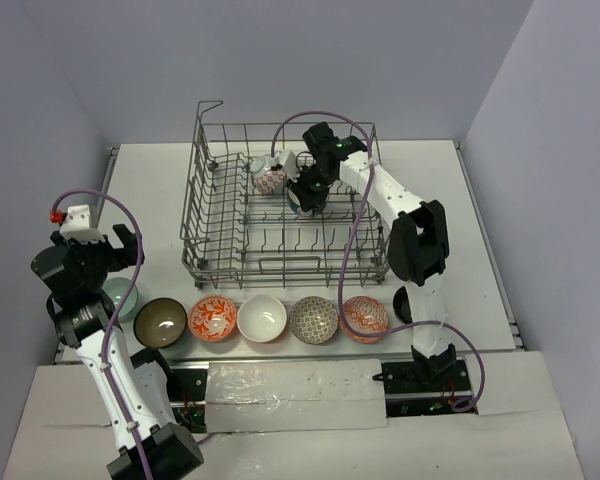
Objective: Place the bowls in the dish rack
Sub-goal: Pick up the bowl from the dish rack.
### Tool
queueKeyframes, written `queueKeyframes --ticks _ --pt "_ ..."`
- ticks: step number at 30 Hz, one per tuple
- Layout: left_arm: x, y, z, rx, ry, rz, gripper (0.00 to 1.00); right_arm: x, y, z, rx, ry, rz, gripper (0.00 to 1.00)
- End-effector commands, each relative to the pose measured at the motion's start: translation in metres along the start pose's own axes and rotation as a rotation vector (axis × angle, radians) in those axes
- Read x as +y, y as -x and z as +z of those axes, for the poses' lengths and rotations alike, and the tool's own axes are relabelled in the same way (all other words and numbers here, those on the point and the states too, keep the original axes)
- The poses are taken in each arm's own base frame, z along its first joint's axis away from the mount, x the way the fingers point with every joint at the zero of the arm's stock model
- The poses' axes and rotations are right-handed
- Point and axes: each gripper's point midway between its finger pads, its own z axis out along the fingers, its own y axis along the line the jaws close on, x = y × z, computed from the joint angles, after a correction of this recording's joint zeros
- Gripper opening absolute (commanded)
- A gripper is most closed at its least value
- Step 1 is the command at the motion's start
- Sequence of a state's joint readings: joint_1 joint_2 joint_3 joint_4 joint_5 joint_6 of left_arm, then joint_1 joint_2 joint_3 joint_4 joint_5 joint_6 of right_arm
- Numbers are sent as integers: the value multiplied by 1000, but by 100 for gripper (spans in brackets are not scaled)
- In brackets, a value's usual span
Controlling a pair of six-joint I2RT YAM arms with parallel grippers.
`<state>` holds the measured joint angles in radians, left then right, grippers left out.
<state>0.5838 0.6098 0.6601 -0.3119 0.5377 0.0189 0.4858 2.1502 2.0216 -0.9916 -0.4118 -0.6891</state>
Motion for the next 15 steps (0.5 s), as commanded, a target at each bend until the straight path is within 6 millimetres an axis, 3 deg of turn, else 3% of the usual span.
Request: queueKeyframes --ticks 1,4,15 --pt "-4 9 -3 -31 -23 35 99 -2 1 -5 6 -8 24 4" --pt "-5 9 -3 -30 -25 34 99 -1 4 -6 -3 -5 22 0" --pt "-6 9 -3 -29 -31 32 99 6 18 -23 -56 1 31 0"
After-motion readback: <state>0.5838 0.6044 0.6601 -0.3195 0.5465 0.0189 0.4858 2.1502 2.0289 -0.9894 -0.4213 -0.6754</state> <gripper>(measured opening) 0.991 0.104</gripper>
